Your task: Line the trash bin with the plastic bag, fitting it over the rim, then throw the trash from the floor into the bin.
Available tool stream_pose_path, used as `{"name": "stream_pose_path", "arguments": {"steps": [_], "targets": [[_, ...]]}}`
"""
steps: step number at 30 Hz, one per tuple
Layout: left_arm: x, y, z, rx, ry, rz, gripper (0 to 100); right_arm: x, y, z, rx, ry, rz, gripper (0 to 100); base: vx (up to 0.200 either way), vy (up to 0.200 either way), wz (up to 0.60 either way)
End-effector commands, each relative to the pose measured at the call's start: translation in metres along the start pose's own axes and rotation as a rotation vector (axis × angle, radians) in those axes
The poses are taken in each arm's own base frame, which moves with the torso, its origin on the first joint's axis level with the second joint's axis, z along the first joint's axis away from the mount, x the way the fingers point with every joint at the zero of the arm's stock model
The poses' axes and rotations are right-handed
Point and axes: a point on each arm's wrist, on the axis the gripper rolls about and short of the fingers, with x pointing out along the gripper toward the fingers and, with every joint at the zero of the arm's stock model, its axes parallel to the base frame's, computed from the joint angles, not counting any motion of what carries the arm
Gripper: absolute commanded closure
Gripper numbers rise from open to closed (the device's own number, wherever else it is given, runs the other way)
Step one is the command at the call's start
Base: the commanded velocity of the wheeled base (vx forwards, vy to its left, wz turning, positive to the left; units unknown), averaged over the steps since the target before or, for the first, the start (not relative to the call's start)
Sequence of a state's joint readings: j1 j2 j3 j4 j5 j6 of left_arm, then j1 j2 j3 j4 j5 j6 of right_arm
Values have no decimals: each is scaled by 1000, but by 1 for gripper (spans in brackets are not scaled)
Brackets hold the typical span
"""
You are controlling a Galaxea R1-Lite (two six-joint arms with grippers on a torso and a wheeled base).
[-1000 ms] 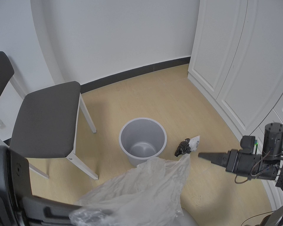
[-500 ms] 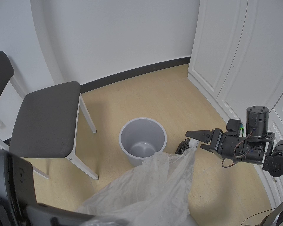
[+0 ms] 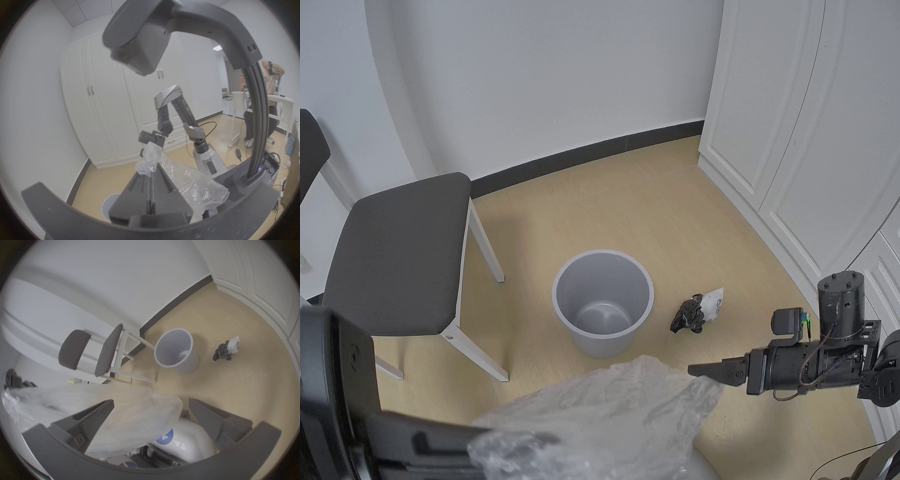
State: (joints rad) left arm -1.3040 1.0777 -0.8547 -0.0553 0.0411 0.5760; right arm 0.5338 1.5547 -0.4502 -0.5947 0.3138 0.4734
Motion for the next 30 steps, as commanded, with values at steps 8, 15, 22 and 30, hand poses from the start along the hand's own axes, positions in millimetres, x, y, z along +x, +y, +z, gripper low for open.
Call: {"name": "stream_pose_path", "arguments": {"steps": [8, 15, 22, 30], "targets": [[-15, 28, 5, -22, -1, 178, 100, -30, -2, -33, -170, 81, 108, 0, 0, 0, 0], [-19, 36, 10, -24, -13, 220, 100, -33, 3, -47, -213, 136, 171, 0, 0, 0, 0], [-19, 37, 14, -23, -28, 221, 100, -28, 3, -48, -209, 154, 172, 0, 0, 0, 0], [-17, 37, 23, -18, -84, 214, 100, -5, -7, -39, -136, 178, 126, 0, 0, 0, 0]]}}
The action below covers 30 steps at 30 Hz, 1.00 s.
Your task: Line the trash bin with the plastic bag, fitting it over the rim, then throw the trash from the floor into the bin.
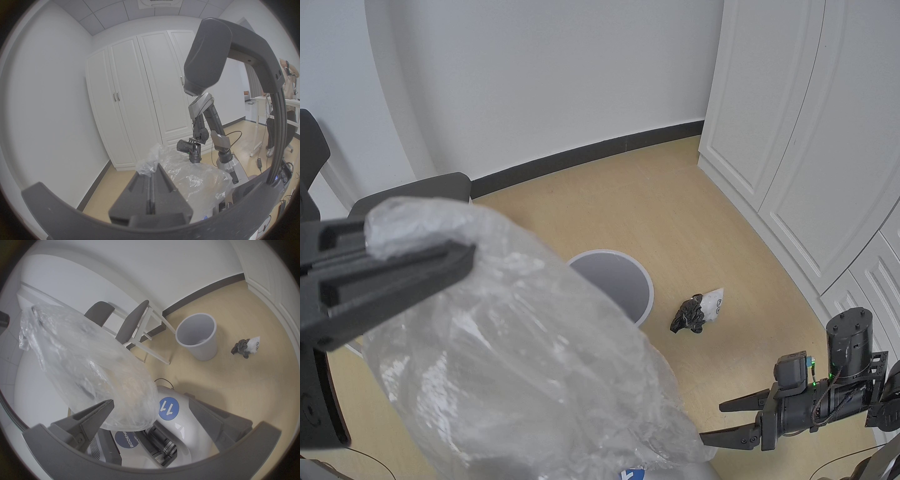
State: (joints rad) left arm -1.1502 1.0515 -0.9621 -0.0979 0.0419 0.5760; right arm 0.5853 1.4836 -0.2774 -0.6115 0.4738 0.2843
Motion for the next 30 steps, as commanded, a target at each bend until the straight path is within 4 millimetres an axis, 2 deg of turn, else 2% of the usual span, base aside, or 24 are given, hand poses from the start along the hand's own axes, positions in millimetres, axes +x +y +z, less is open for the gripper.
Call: {"name": "stream_pose_path", "arguments": {"steps": [1, 9, 13, 30], "targets": [[1, -1, 4, 0, -22, -12, 100, 16, -12, 8, 79, 10, -25, 0, 0, 0, 0], [1, -4, 6, 0, -37, -36, 100, 41, -23, 28, 255, -159, -30, 0, 0, 0, 0], [1, -5, 6, -1, -40, -37, 100, 56, -30, 26, 281, -217, -58, 0, 0, 0, 0], [1, 1, 14, -2, -61, -14, 100, 58, -28, 10, 276, -154, -46, 0, 0, 0, 0]]}}
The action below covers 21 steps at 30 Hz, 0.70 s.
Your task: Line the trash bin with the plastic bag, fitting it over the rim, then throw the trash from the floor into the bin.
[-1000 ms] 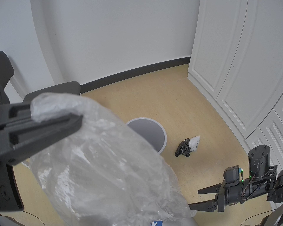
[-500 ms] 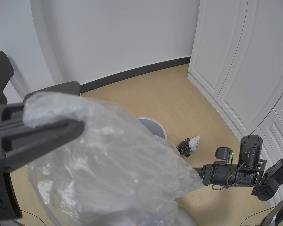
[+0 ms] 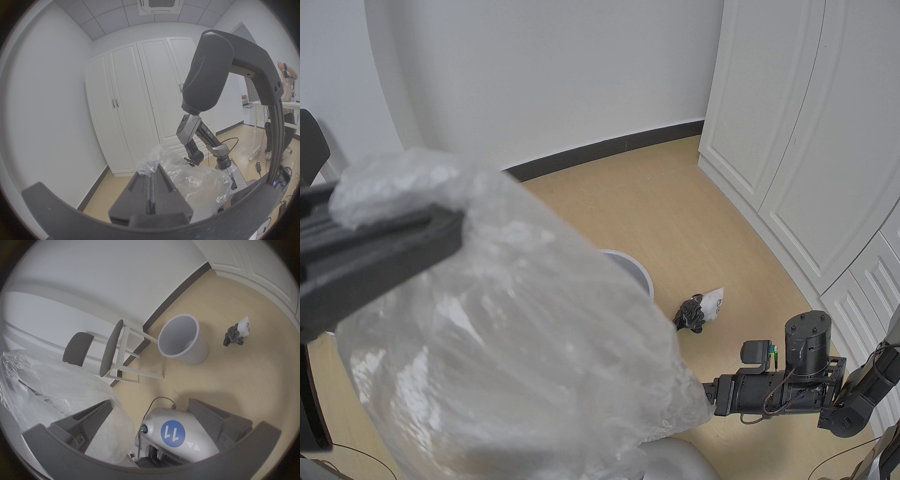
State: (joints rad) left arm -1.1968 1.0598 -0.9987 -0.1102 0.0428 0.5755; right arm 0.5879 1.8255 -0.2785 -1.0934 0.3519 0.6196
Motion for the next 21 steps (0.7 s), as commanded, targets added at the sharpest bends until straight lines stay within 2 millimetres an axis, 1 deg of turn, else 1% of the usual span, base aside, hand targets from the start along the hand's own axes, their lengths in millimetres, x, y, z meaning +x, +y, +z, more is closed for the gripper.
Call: {"name": "stream_pose_path", "arguments": {"steps": [1, 6, 9, 10, 11, 16, 21], "targets": [[3, 1, 1, 1, 0, 0, 100, -1, 1, -4, -3, 19, 9, 0, 0, 0, 0], [8, -1, 1, 1, -5, -5, 100, -6, 3, -5, -38, 18, 43, 0, 0, 0, 0], [10, -2, 1, 1, -3, -8, 100, -9, 3, -8, -42, 31, 72, 0, 0, 0, 0], [12, -2, 0, 1, -3, -8, 100, -13, 2, -13, -50, 46, 119, 0, 0, 0, 0], [12, -2, 0, 1, -3, -8, 100, -13, 2, -13, -50, 47, 120, 0, 0, 0, 0], [12, -2, 1, 1, -9, -5, 100, -18, 2, -18, -87, -1, 188, 0, 0, 0, 0], [12, 0, 3, 3, -17, -3, 100, -14, 0, -26, -89, 23, 192, 0, 0, 0, 0]]}}
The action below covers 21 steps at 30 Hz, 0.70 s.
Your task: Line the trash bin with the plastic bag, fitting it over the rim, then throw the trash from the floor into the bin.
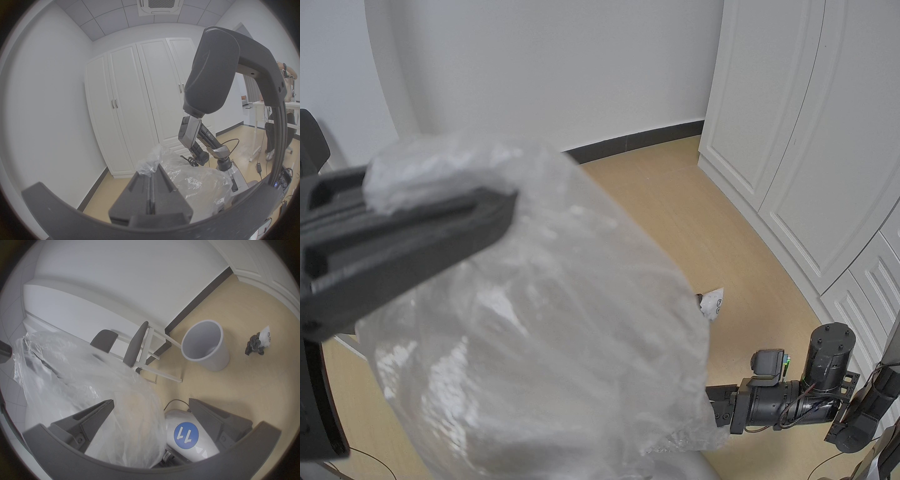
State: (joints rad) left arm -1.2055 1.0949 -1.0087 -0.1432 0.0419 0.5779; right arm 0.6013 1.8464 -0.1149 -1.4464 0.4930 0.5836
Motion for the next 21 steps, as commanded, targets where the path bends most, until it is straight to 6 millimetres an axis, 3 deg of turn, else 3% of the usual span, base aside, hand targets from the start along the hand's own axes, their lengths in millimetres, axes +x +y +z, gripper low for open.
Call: {"name": "stream_pose_path", "arguments": {"steps": [1, 21], "targets": [[2, 2, 4, 1, -15, 2, 100, 7, -9, -18, 36, 82, -30, 0, 0, 0, 0], [2, 2, 9, 16, -32, 1, 100, 9, -10, -17, 18, 44, -27, 0, 0, 0, 0]]}}
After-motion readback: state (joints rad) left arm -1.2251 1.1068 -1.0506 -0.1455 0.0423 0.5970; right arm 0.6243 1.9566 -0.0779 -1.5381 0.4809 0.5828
